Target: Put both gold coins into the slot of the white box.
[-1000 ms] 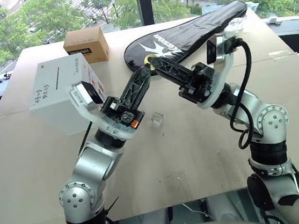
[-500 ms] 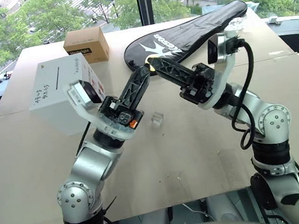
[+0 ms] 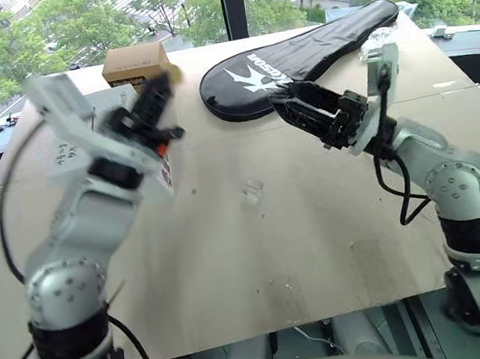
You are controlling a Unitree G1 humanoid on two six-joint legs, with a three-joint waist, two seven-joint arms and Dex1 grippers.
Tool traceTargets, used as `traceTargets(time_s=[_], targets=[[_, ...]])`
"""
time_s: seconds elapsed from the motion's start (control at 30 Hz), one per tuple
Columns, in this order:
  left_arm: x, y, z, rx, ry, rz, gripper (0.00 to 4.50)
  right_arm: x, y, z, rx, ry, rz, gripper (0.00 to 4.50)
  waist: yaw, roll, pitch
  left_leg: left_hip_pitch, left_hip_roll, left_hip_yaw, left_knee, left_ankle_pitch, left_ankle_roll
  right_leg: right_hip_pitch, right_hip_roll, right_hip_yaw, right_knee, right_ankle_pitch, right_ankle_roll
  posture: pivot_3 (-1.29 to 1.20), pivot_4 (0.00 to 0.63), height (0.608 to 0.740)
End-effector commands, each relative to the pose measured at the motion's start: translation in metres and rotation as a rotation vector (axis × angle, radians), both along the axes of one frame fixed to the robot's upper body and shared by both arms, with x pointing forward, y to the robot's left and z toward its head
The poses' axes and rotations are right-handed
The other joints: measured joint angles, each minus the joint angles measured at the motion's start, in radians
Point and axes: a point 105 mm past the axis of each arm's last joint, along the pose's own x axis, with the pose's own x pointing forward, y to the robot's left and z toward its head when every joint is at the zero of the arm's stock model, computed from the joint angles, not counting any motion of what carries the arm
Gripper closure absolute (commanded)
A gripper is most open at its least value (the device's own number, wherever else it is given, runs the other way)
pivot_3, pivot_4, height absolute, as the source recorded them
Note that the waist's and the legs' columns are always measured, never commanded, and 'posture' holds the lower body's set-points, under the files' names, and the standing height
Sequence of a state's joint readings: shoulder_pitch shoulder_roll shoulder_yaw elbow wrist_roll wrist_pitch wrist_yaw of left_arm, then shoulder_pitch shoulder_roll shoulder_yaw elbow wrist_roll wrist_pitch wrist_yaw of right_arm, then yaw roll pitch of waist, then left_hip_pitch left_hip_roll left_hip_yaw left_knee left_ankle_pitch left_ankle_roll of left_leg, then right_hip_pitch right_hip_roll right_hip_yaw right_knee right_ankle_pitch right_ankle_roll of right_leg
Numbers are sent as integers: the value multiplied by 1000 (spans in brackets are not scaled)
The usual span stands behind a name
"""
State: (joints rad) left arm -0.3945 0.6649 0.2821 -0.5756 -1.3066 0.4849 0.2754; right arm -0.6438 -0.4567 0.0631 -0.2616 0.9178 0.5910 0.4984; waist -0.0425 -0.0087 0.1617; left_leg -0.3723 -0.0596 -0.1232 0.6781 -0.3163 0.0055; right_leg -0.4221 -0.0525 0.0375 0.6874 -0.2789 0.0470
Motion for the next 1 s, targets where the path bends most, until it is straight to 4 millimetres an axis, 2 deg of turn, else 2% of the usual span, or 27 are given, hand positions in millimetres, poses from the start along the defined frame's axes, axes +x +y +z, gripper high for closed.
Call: traceTargets(time_s=[0.03, 0.13, 0.23, 0.3, 0.6, 0.67, 1.0], targets=[[4, 28, 15, 224, -47, 260, 4500, -10, 10, 9, -138, -221, 82, 597, -1, 0, 0, 0, 0, 0, -2, 0, 0, 0, 0, 0, -1, 0, 0, 0, 150, 740], [10, 57, 9, 543, -2, 556, 4500, -21, 17, 17, -126, -253, 172, 597, -1, 0, 0, 0, 1, -1, -8, 0, 0, -1, 0, 0, -6, 0, 0, 0, 150, 740], [10, 77, 2, 551, 71, 700, 4500, -28, 23, 24, -94, -260, 223, 597, 1, 0, 0, -1, 1, -1, -11, 0, 0, -3, -1, 0, -9, 0, 0, 0, 150, 740], [10, 84, -6, 556, 120, 740, 4500, -30, 24, 26, -88, -261, 242, 597, 1, 0, 0, -10, 0, -3, -7, 0, 0, -10, -2, 0, -9, 0, 0, 0, 150, 740], [14, 96, -39, 482, 309, 724, 4500, -35, 26, 27, -89, -271, 266, 597, 1, 0, 0, -11, 0, -6, -6, 0, 0, -10, -3, -2, -8, 0, 0, 0, 150, 740], [15, 96, -42, 432, 323, 705, 4500, -35, 26, 27, -85, -269, 263, 597, 0, 0, 0, -11, 0, -6, -6, 0, 0, -10, -3, -2, -7, 0, 0, 0, 150, 740], [16, 102, -45, 409, 363, 735, 4500, -37, 25, 28, -71, -268, 264, 597, 0, -1, 0, -11, 0, -7, -3, 0, 0, -9, -3, -6, -6, 0, 0, 0, 150, 740]])
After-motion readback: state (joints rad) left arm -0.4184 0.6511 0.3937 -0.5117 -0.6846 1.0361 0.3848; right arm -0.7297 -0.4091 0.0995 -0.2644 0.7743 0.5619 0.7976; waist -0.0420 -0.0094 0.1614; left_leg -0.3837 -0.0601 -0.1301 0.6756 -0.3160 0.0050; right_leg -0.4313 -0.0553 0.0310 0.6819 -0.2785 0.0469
